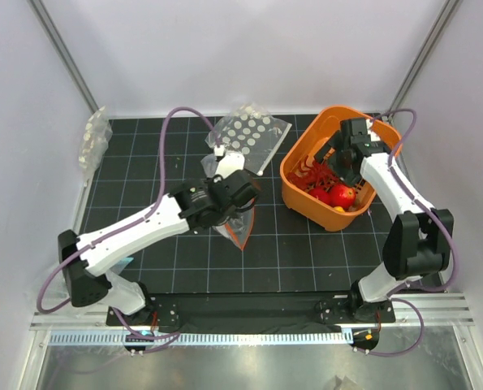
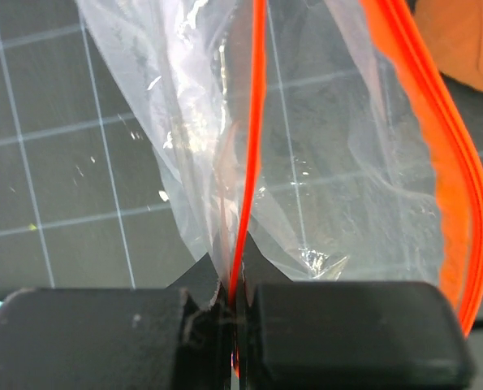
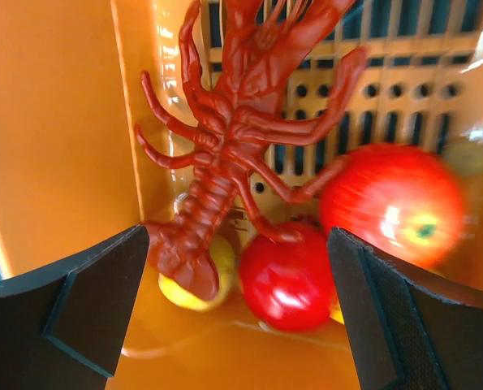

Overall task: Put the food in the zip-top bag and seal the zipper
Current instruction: Pick up the fake lobster from the bin.

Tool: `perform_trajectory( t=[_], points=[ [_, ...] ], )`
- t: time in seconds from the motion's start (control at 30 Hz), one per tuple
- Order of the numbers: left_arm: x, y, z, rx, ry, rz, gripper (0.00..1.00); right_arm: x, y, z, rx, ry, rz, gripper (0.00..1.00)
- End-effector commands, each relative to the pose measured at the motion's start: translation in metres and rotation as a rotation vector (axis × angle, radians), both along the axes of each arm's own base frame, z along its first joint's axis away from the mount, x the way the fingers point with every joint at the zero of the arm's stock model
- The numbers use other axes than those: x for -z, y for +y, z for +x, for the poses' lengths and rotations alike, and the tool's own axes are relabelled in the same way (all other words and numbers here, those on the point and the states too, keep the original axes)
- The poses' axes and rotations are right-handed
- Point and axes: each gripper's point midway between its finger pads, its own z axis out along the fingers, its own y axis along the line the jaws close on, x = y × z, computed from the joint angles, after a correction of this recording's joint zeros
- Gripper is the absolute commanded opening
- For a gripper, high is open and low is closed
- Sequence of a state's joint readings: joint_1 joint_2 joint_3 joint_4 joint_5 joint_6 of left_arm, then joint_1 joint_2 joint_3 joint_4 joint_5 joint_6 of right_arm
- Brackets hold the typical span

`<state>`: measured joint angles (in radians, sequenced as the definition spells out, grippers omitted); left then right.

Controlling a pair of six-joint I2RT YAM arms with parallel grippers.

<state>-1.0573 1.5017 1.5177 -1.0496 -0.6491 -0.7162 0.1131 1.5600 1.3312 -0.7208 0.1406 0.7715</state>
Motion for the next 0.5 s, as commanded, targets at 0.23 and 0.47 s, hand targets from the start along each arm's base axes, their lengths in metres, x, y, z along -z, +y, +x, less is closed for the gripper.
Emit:
perform_trajectory(
  t=[0.23,0.47],
  points=[
    [-0.004,0.016,-0.023,-0.027,0.058,-0.095,0.0,0.069,0.0,0.045,0.245,0.057,0.134,1.0],
    [-0.017,0.018,-0.025,-0.028,0.055,-0.093,0.0,0.122,0.01,0.083,0.188,0.028,0.203,0.97]
  ],
)
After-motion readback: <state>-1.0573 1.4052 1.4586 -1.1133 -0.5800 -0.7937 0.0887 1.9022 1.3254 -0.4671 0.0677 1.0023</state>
